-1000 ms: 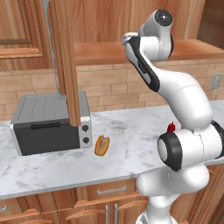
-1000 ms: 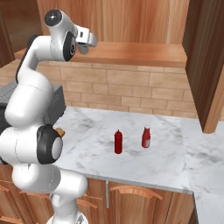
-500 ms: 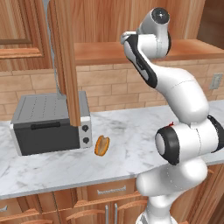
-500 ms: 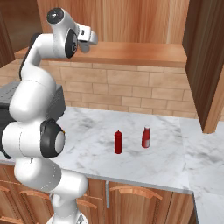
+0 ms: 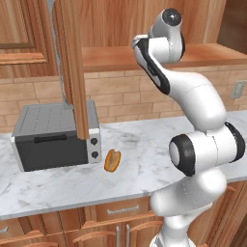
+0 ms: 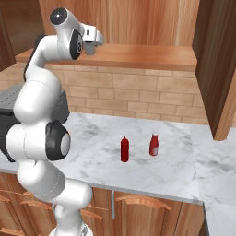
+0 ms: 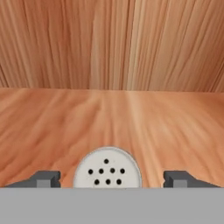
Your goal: There are various items on the counter. Only move the condiments/shakers into the cabinet.
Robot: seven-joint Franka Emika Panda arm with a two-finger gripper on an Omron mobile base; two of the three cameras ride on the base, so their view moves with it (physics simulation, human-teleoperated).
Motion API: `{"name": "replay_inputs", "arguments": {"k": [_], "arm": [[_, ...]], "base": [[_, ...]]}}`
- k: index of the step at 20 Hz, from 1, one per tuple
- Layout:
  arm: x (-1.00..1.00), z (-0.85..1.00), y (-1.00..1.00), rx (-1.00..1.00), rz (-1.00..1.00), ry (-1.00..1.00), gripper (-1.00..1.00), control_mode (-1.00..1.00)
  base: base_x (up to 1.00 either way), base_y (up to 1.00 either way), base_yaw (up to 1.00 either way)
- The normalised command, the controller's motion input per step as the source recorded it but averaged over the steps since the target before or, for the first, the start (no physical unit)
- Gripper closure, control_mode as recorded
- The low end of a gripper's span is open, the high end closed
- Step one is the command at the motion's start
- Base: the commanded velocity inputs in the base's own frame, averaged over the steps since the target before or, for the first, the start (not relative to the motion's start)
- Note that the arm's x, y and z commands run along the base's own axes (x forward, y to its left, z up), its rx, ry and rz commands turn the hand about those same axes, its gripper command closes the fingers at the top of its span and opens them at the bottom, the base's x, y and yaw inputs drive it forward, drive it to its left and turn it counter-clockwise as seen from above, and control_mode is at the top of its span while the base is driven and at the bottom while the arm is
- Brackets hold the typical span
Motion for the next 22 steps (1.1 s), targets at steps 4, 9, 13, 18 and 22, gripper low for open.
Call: {"name": "replay_inputs", "arguments": {"k": [4,9,13,18,22], "arm": [[0.18,-0.06,-0.02,-0.03,0.00,0.00,-1.00,-1.00],[0.19,-0.08,-0.03,-0.03,0.00,0.00,-1.00,-1.00],[0.02,-0.03,0.00,-0.02,0.00,0.00,-1.00,-1.00],[-0.19,0.00,0.00,0.00,0.00,-0.03,-1.00,-1.00],[-0.39,0.00,0.00,-0.01,0.00,-0.14,-1.00,-1.00]], "base": [[0.00,0.00,0.00],[0.00,0.00,0.00],[0.00,0.00,0.00],[0.00,0.00,0.00],[0.00,0.00,0.00]]}}
